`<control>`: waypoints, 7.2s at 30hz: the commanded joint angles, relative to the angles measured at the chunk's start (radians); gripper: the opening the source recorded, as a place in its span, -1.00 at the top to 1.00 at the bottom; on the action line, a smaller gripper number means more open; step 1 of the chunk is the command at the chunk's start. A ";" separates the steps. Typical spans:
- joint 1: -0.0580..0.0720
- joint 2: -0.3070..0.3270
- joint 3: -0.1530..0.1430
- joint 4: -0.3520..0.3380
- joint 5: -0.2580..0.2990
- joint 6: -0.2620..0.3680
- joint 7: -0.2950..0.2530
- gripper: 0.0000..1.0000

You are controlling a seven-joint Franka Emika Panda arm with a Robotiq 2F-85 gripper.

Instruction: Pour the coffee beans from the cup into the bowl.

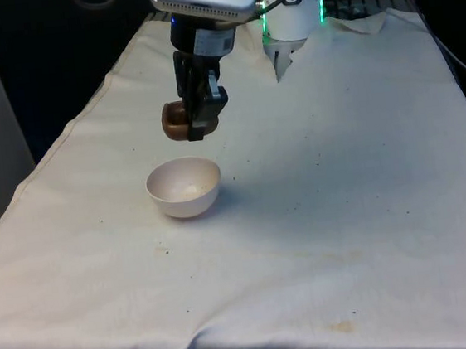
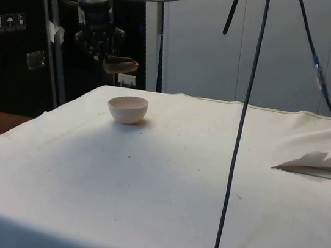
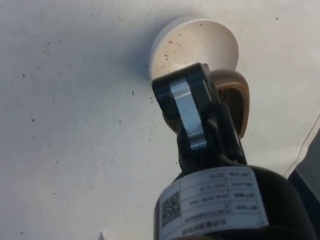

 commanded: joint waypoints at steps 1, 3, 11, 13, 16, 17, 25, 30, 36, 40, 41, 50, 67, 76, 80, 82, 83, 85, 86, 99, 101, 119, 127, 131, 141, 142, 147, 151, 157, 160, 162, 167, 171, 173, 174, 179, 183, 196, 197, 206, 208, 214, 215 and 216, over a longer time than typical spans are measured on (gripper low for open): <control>-0.007 -0.009 0.008 -0.013 0.010 0.019 -0.018 0.99; -0.008 -0.009 0.009 -0.013 0.017 0.018 -0.037 0.99; -0.007 -0.012 0.006 -0.008 0.033 0.032 -0.082 0.99; -0.007 -0.013 0.005 -0.008 0.035 0.034 -0.091 0.99; -0.007 -0.015 0.006 -0.009 0.041 0.035 -0.109 0.99; 0.000 -0.010 -0.003 -0.001 0.035 0.020 -0.107 0.99; -0.008 -0.017 0.006 -0.010 0.077 0.030 -0.181 0.99; -0.009 -0.018 0.006 -0.011 0.101 0.030 -0.210 0.99; -0.002 -0.011 -0.005 -0.003 0.128 0.019 -0.243 0.99; -0.011 -0.017 0.005 -0.012 0.174 0.028 -0.294 0.99; -0.012 -0.017 0.005 -0.013 0.180 0.028 -0.300 0.99; -0.014 -0.019 0.004 -0.017 0.233 0.030 -0.364 0.99; -0.016 -0.026 -0.008 -0.032 0.330 0.045 -0.481 0.99; -0.017 -0.032 -0.023 -0.048 0.393 0.055 -0.543 0.99; -0.017 -0.039 -0.033 -0.073 0.432 0.073 -0.573 0.99; -0.018 -0.044 -0.037 -0.087 0.452 0.083 -0.590 0.99; -0.018 -0.047 -0.039 -0.094 0.462 0.087 -0.597 0.99; -0.019 -0.053 -0.047 -0.113 0.493 0.103 -0.624 0.99; -0.018 -0.054 -0.050 -0.118 0.504 0.108 -0.633 0.99; -0.017 -0.053 -0.077 -0.138 0.627 0.154 -0.739 0.99; -0.019 -0.056 -0.084 -0.146 0.656 0.158 -0.768 0.99; -0.018 -0.064 -0.144 -0.187 0.847 0.160 -0.956 0.99; -0.019 -0.065 -0.171 -0.203 0.940 0.155 -1.046 0.99; -0.011 -0.058 -0.189 -0.202 0.959 0.144 -1.067 0.99; -0.012 -0.058 -0.222 -0.227 1.075 0.141 -1.185 0.99; -0.020 -0.065 -0.217 -0.235 1.097 0.142 -1.206 0.99; -0.021 -0.065 -0.233 -0.252 1.169 0.135 -1.276 0.99; -0.019 -0.069 -0.242 -0.268 1.229 0.126 -1.326 0.99; -0.020 -0.070 -0.250 -0.276 1.286 0.112 -1.372 0.99; -0.021 -0.073 -0.258 -0.285 1.335 0.100 -1.415 0.99; -0.021 -0.073 -0.261 -0.288 1.348 0.095 -1.425 0.99; -0.019 -0.078 -0.278 -0.316 1.412 0.065 -1.488 0.99; -0.018 -0.082 -0.285 -0.334 1.443 0.050 -1.519 0.99; -0.018 -0.085 -0.289 -0.344 1.461 0.041 -1.536 0.99; -0.019 -0.086 -0.294 -0.353 1.481 0.028 -1.555 0.99; -0.019 -0.081 -0.302 -0.362 1.518 0.006 -1.586 0.99; -0.021 -0.070 -0.306 -0.360 1.562 -0.013 -1.622 0.99; -0.029 -0.052 -0.343 -0.358 1.668 -0.098 -1.705 0.99; -0.031 -0.049 -0.352 -0.356 1.681 -0.117 -1.715 0.99; -0.023 -0.036 -0.392 -0.354 1.729 -0.178 -1.753 0.99; -0.033 -0.027 -0.398 -0.344 1.755 -0.210 -1.767 0.99; -0.033 -0.013 -0.425 -0.338 1.805 -0.266 -1.800 0.99; -0.033 -0.011 -0.428 -0.338 1.813 -0.274 -1.805 0.99; -0.033 -0.011 -0.428 -0.338 1.813 -0.274 -1.805 0.99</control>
